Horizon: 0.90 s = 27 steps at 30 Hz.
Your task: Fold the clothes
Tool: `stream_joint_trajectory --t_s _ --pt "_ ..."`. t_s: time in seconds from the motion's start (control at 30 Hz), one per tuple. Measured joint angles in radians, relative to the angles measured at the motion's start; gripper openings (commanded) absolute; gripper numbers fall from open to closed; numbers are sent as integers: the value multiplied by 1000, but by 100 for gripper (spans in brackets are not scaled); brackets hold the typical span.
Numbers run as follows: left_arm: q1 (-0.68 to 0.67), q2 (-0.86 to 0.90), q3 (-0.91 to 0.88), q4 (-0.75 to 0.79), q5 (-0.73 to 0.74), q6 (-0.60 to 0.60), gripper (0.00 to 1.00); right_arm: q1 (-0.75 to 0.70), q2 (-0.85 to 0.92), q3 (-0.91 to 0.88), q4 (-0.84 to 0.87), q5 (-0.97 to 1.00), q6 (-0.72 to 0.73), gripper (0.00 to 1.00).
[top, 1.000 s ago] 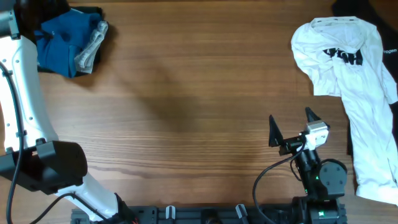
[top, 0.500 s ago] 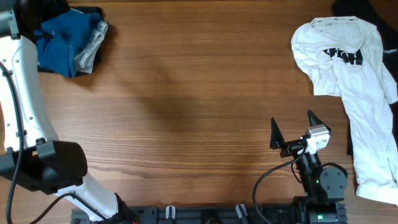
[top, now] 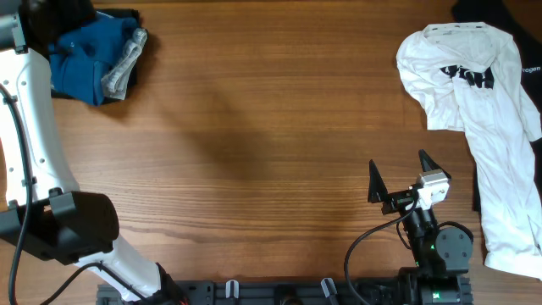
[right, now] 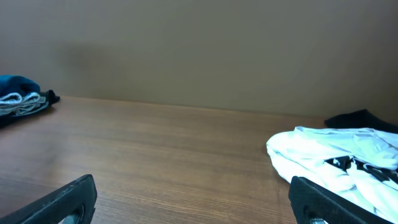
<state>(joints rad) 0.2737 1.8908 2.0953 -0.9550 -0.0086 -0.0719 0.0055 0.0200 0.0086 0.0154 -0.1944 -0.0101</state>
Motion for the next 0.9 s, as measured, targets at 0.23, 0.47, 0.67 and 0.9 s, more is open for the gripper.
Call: stream_joint_trajectory --t_s 0.23,0.47,0.67,0.9 --pt "-93 -153 -169 133 13 0 100 0 0 0 0 0 0 100" --pt "-131 -511 -755 439 76 0 100 0 -1 -1 0 -5 0 100" --pt "-131 -878 -1250 591 95 0 100 0 -1 -1 -1 -7 -3 100" --pt "-131 -1338 -1683 785 116 -5 100 0 -3 -1 0 -7 -3 100"
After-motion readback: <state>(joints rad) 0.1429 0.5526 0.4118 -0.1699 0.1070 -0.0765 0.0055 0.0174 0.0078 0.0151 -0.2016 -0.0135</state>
